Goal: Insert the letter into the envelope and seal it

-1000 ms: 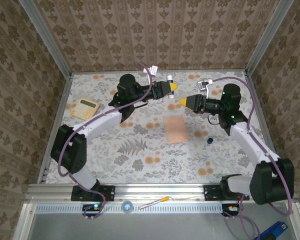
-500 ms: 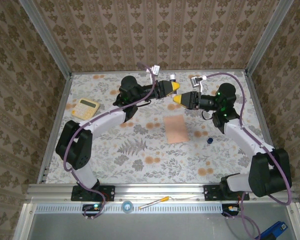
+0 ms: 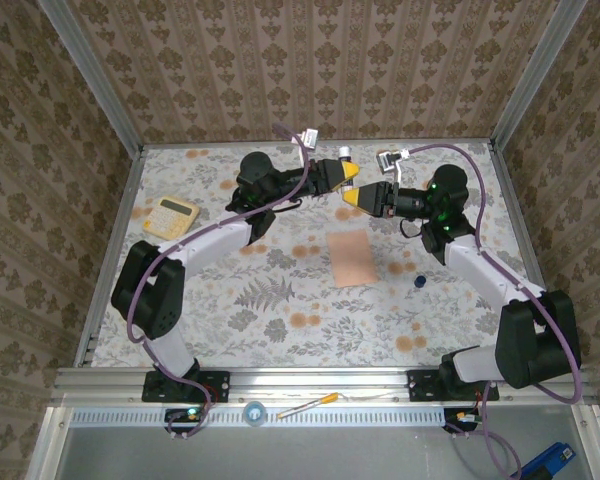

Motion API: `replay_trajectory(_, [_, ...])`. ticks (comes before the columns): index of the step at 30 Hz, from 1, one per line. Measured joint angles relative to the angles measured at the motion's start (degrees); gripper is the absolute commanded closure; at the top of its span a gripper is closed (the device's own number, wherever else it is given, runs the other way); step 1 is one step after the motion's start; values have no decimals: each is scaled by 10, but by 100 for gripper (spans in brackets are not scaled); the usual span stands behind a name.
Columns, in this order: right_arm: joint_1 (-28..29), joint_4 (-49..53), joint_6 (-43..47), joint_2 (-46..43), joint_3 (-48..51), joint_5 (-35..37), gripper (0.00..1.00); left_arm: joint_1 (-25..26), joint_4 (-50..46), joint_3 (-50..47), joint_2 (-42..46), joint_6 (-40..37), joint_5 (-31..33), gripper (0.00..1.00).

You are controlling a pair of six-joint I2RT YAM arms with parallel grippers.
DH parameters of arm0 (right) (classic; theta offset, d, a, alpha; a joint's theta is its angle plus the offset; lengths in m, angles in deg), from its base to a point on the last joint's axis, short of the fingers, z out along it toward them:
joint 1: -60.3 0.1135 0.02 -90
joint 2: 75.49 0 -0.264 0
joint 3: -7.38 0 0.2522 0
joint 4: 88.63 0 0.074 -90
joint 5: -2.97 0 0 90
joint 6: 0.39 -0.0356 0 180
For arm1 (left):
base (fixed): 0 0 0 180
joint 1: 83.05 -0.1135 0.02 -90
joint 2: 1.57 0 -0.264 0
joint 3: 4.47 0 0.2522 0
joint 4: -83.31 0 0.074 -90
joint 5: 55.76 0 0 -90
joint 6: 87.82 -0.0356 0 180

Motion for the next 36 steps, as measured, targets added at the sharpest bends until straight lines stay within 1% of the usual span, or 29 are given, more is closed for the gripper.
replay_trajectory(4, [0, -2, 0, 0, -1, 0, 71, 0, 4, 0, 0, 0, 2, 95])
replay_trajectory(9, [0, 0, 1, 0, -3, 6, 62, 0, 4, 0, 0, 0, 1, 95])
replay_trajectory(12, [0, 0, 2, 0, -6, 13, 60, 1, 4, 0, 0, 0, 1, 95])
replay_trajectory(15, [0, 2, 7, 0, -9, 17, 60, 3, 4, 0, 0, 0, 1, 95])
replay_trajectory(18, [0, 4, 12, 0, -12, 21, 64, 5, 4, 0, 0, 0, 1, 95])
replay_trajectory(24, [0, 11, 15, 0, -13, 23, 61, 5, 4, 0, 0, 0, 0, 95])
replay_trajectory(26, [0, 14, 16, 0, -13, 23, 59, 4, 4, 0, 0, 0, 0, 95])
replay_trajectory(29, [0, 21, 17, 0, -13, 23, 58, 4, 4, 0, 0, 0, 0, 95])
replay_trajectory(34, [0, 21, 21, 0, -13, 23, 64, 4, 3, 0, 0, 0, 0, 95])
replay_trajectory(36, [0, 21, 22, 0, -13, 23, 67, 4, 2, 0, 0, 0, 0, 95])
